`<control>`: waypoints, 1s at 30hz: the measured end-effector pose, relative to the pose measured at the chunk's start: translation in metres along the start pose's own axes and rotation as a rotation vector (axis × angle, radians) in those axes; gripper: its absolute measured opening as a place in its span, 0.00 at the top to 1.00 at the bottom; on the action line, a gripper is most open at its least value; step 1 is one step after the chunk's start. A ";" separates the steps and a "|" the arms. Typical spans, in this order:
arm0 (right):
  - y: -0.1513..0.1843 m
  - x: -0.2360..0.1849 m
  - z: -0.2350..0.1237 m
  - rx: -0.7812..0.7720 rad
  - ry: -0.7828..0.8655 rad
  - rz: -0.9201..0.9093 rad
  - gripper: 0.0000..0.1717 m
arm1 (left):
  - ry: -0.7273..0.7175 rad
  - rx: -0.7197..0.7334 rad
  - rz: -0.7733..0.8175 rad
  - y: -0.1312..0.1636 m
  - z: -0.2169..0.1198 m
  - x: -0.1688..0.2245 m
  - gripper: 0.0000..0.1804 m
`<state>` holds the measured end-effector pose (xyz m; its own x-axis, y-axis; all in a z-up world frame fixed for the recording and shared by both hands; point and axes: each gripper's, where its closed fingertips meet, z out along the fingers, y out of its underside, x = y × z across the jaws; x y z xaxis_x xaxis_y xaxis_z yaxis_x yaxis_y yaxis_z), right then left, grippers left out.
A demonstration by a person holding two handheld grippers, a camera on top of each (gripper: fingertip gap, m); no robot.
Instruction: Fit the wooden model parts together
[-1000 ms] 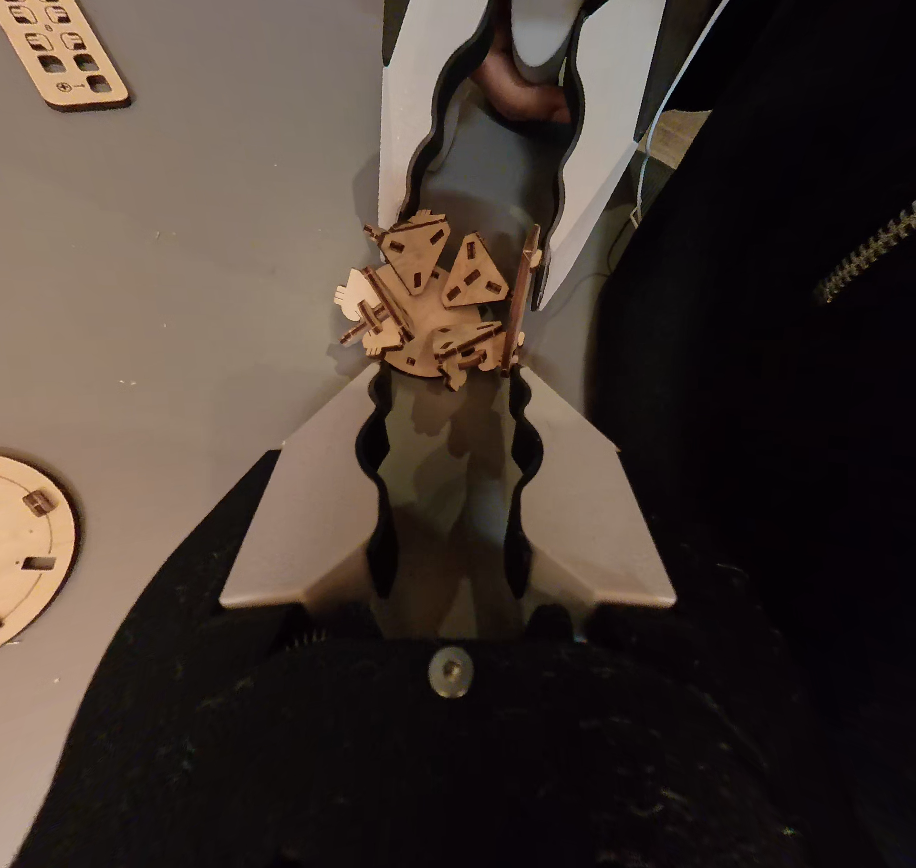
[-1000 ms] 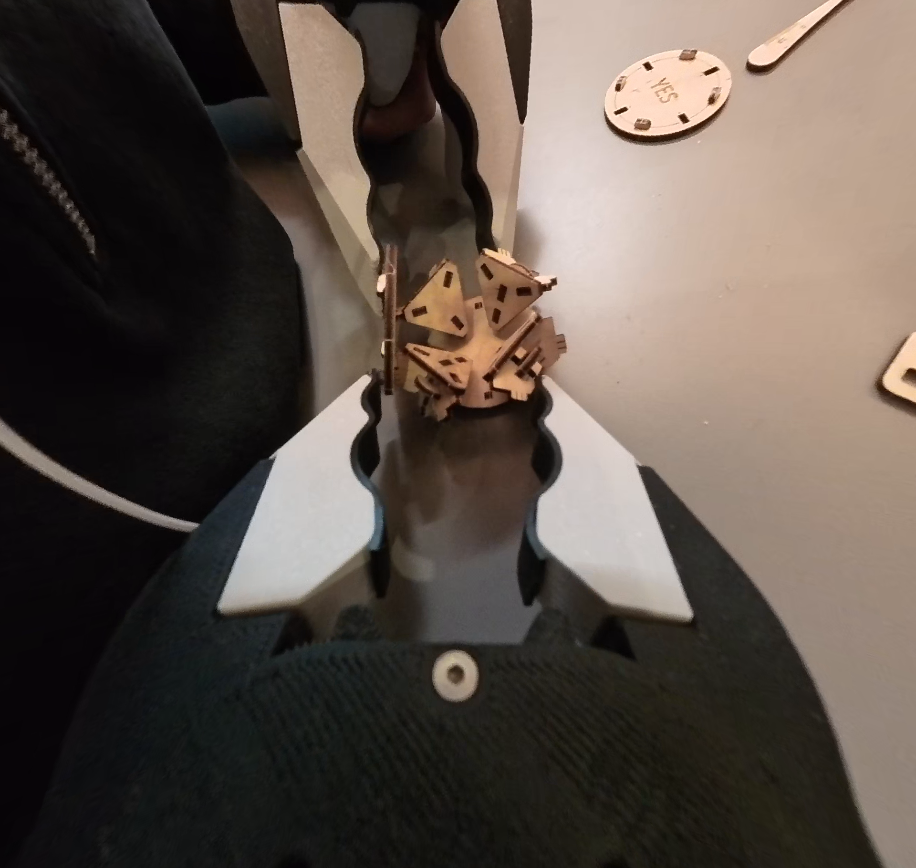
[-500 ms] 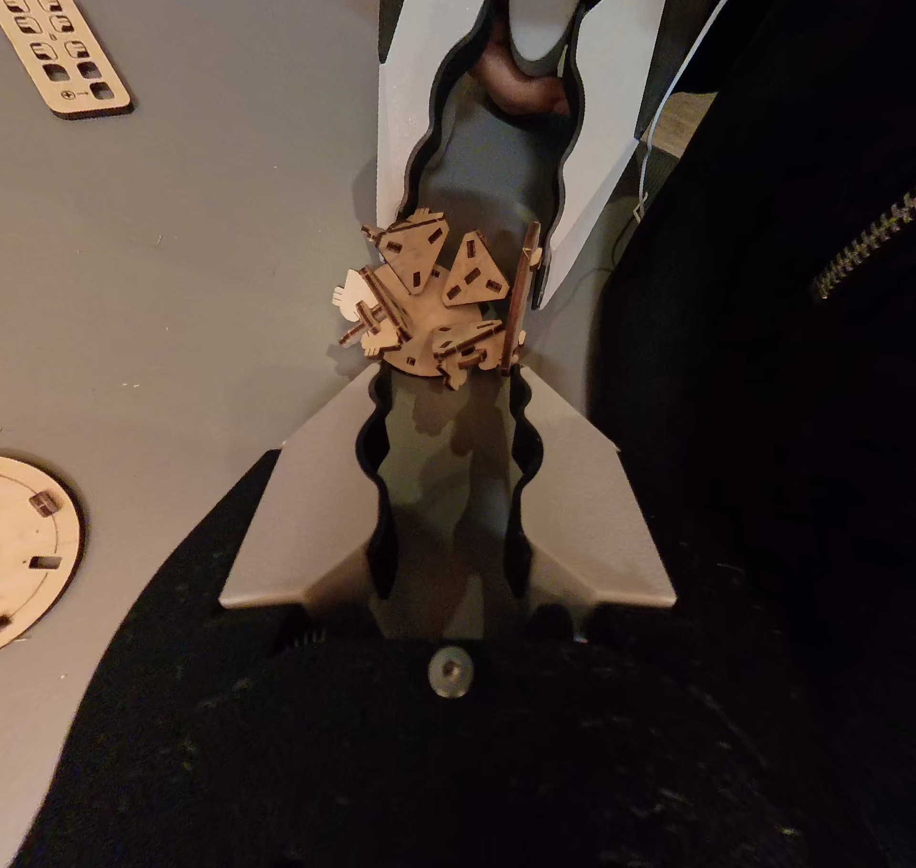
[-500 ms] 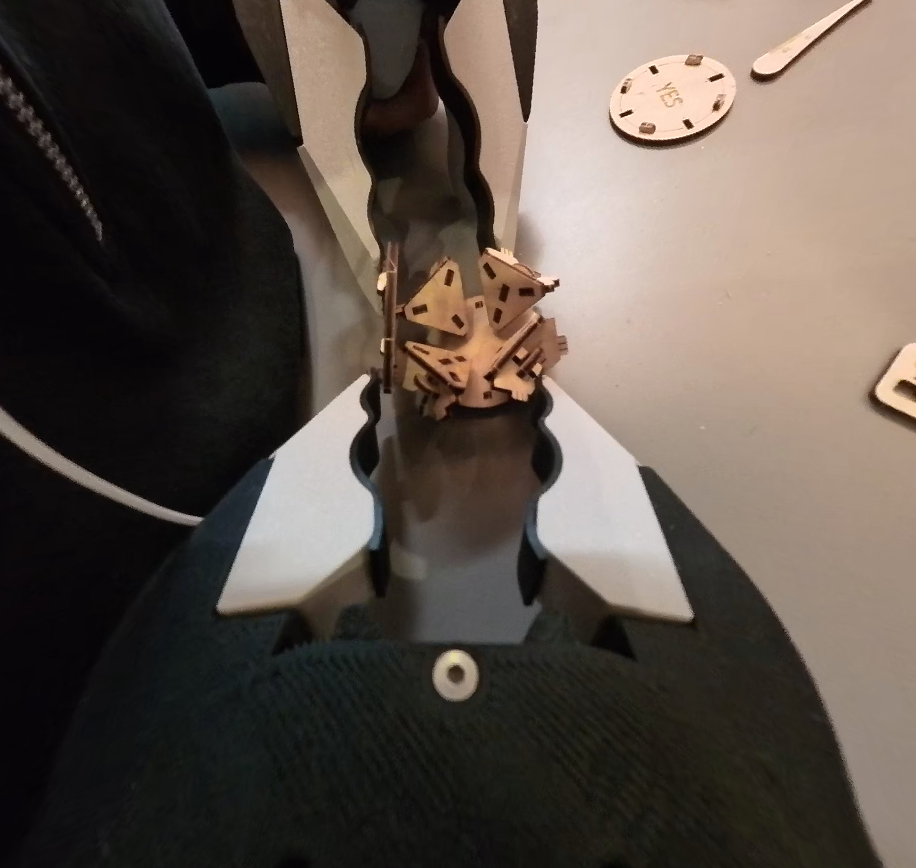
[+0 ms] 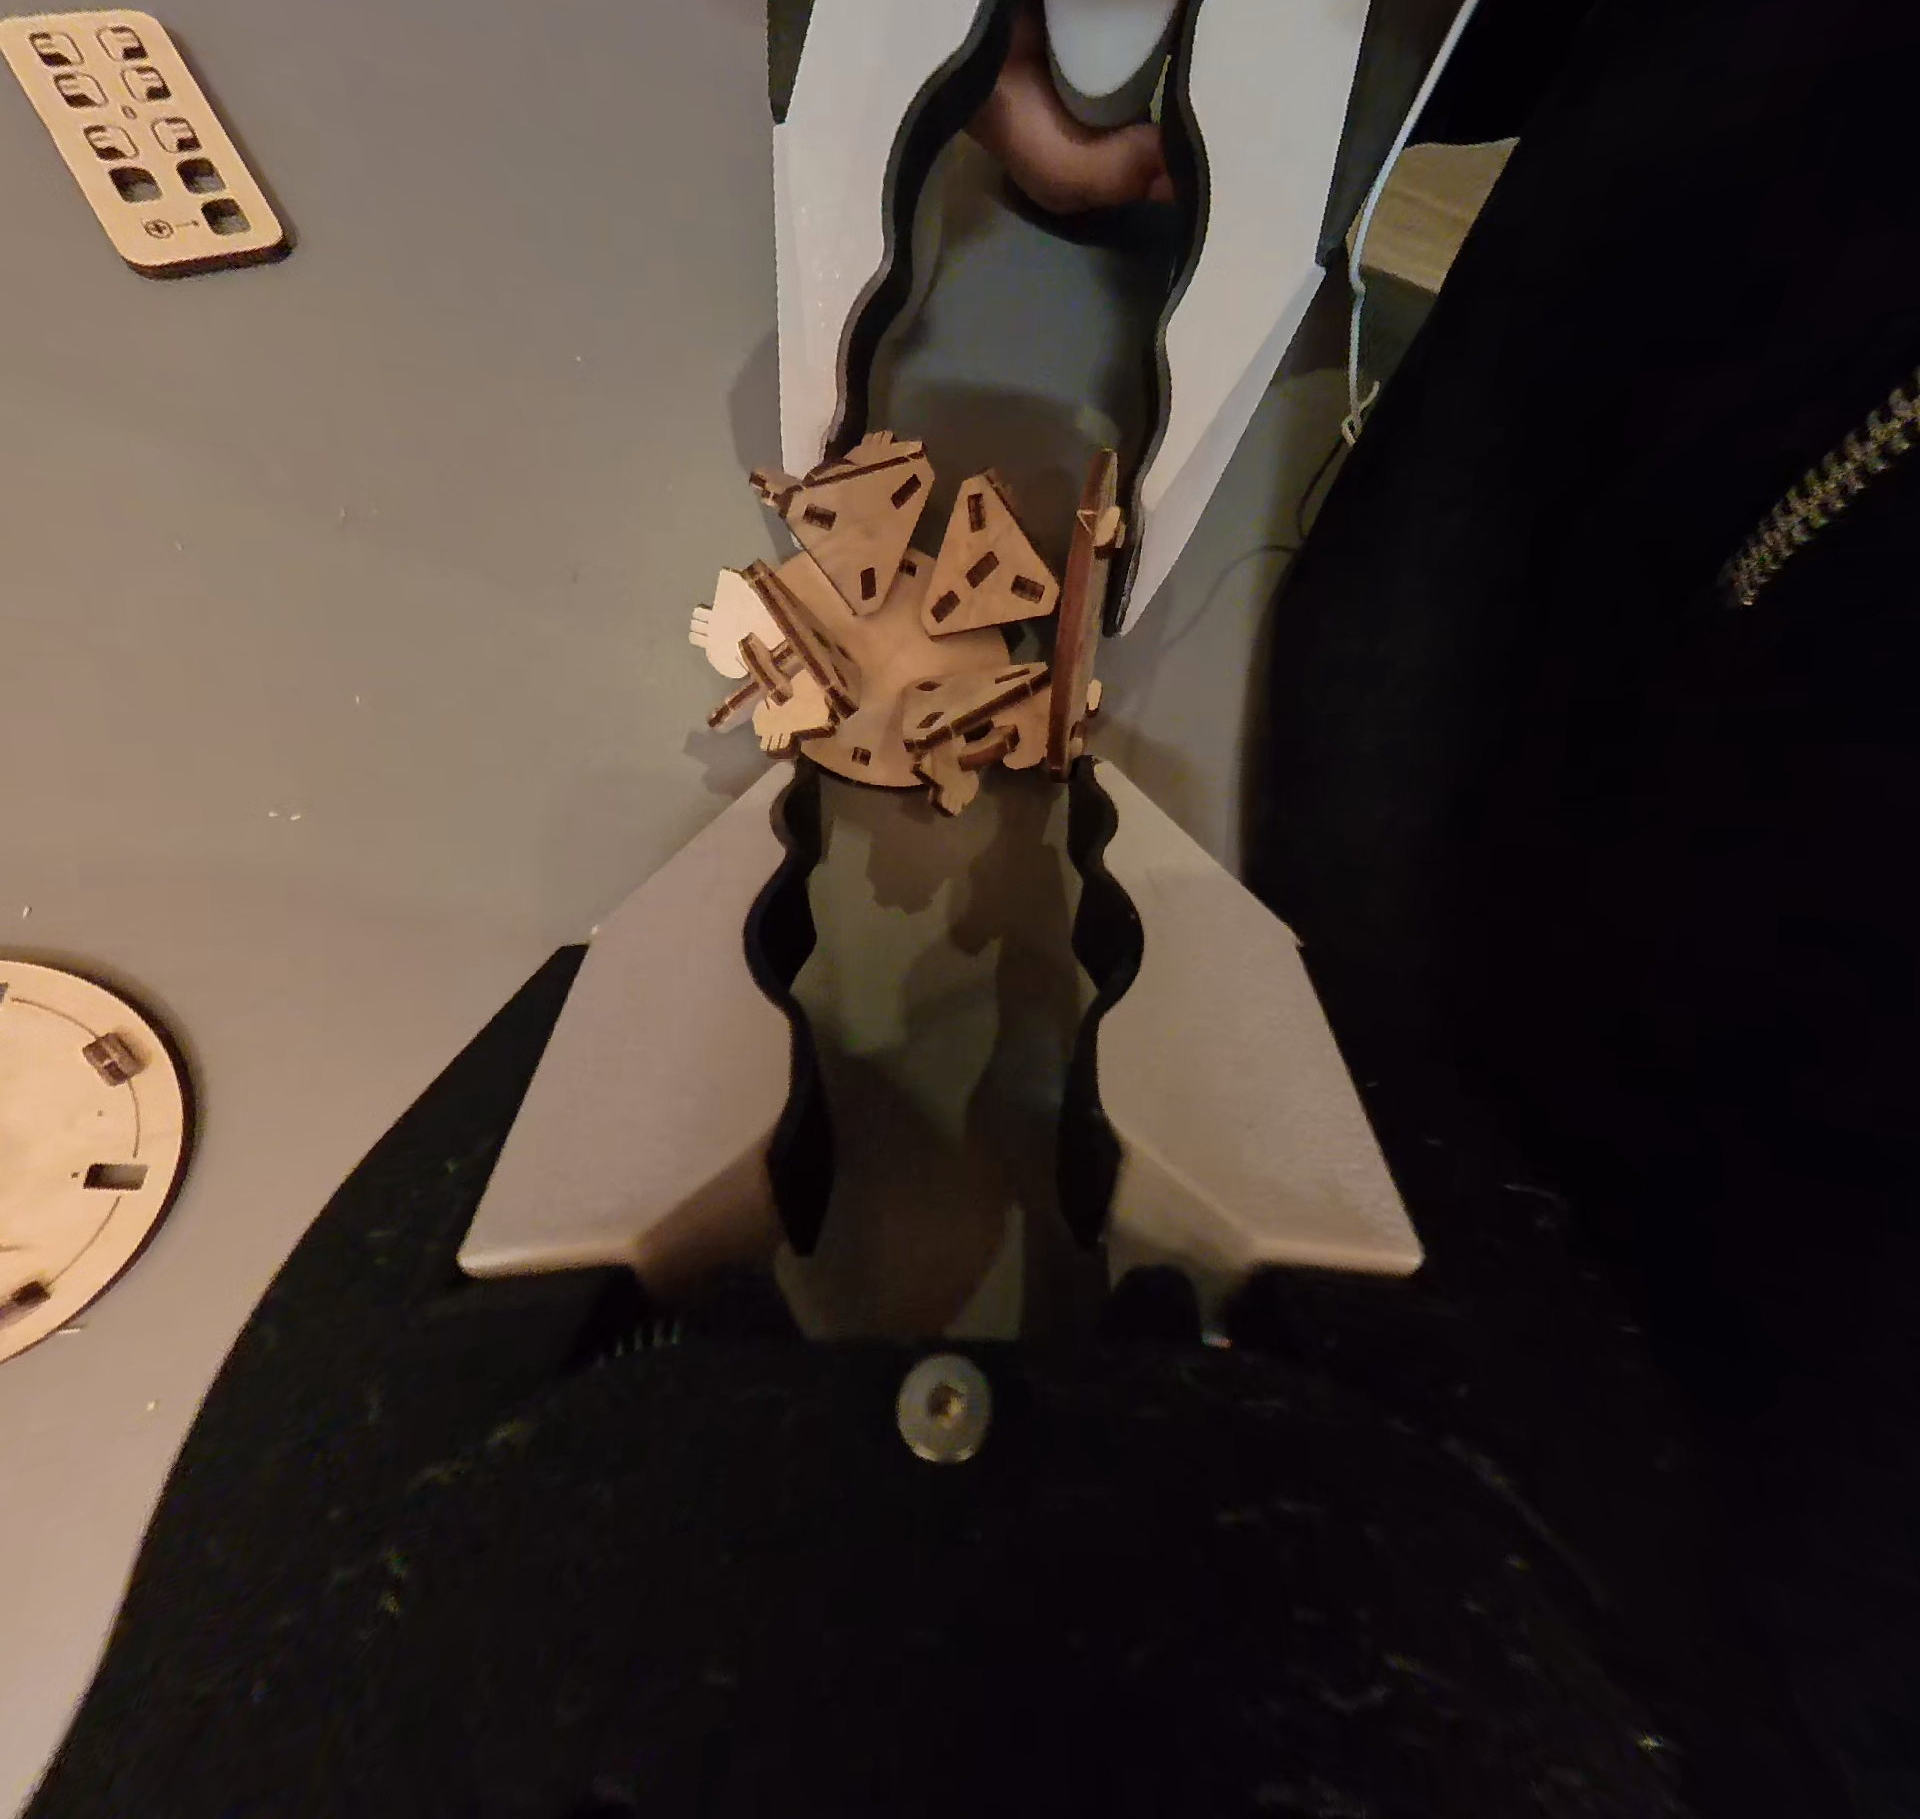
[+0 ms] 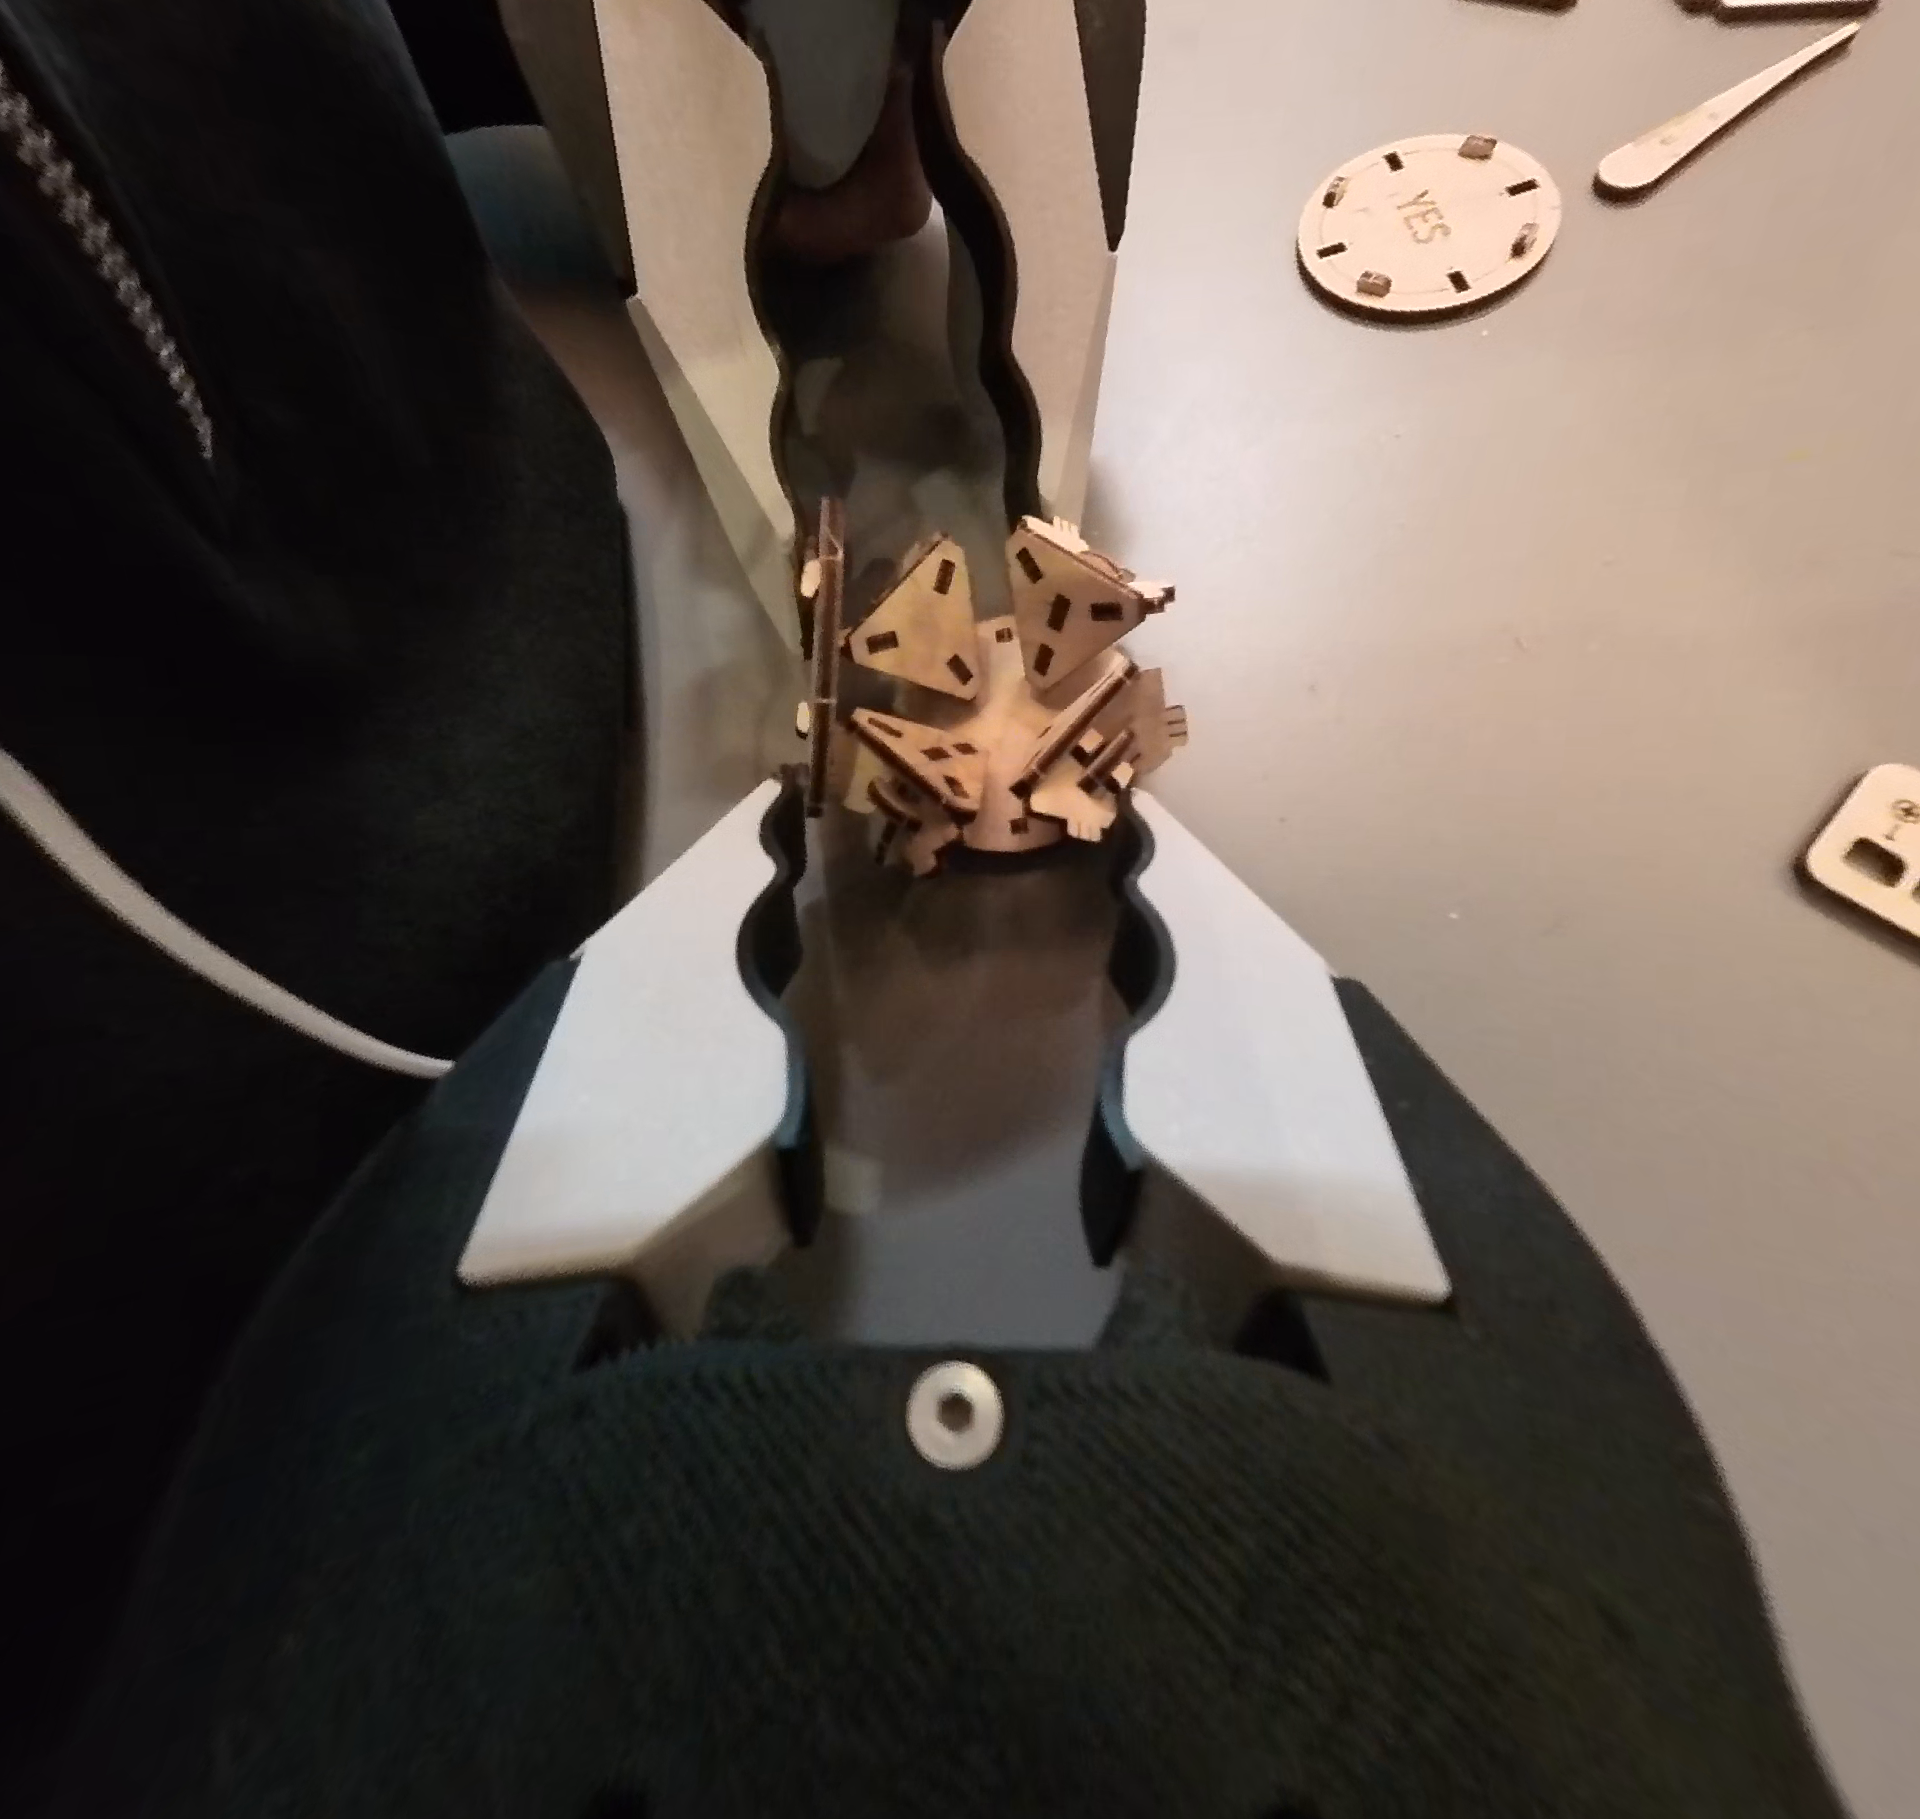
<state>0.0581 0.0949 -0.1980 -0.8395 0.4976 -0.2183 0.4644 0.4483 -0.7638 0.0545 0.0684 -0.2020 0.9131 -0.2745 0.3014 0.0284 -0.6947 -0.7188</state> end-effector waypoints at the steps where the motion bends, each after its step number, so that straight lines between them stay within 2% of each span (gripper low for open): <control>1: 0.000 0.000 0.000 -0.001 -0.003 0.000 0.66 | 0.001 0.001 -0.001 0.000 0.000 0.000 0.74; 30: 0.002 0.000 0.000 -0.020 -0.010 -0.113 0.68 | -0.058 -0.001 0.064 0.000 0.001 0.000 0.75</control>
<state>0.0588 0.0961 -0.1998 -0.8897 0.4352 -0.1376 0.3718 0.5160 -0.7717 0.0544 0.0695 -0.2024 0.9350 -0.2800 0.2179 -0.0314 -0.6772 -0.7352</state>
